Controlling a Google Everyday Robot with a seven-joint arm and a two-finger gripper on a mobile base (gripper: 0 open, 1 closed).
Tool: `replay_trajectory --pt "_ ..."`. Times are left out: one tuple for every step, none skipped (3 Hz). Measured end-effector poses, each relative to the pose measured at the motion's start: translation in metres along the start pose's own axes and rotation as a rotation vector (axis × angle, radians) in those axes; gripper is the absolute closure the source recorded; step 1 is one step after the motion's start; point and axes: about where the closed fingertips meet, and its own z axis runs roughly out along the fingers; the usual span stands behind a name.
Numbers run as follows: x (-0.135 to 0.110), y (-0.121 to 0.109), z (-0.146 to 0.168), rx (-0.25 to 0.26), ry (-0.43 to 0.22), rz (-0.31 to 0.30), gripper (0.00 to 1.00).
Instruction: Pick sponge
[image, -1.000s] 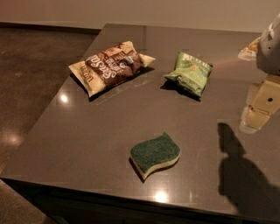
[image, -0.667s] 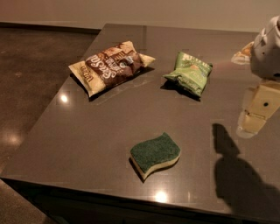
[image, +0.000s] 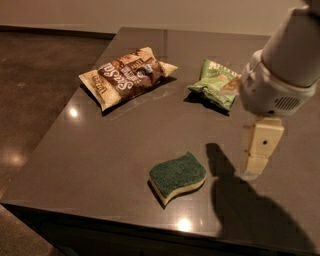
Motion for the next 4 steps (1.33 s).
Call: replay_trajectory --pt "-0.029 0.009 0.028 -0.048 -0.022 -0.106 0.0" --pt "-0.052 0.019 0.051 -0.087 -0.026 -0.195 0.0" --pt "-0.067 0.029 0.071 -0.121 -0.026 -0.269 0.0" --pt "-0.076 0.037 0.088 -0.136 -0.015 -0.321 0.0"
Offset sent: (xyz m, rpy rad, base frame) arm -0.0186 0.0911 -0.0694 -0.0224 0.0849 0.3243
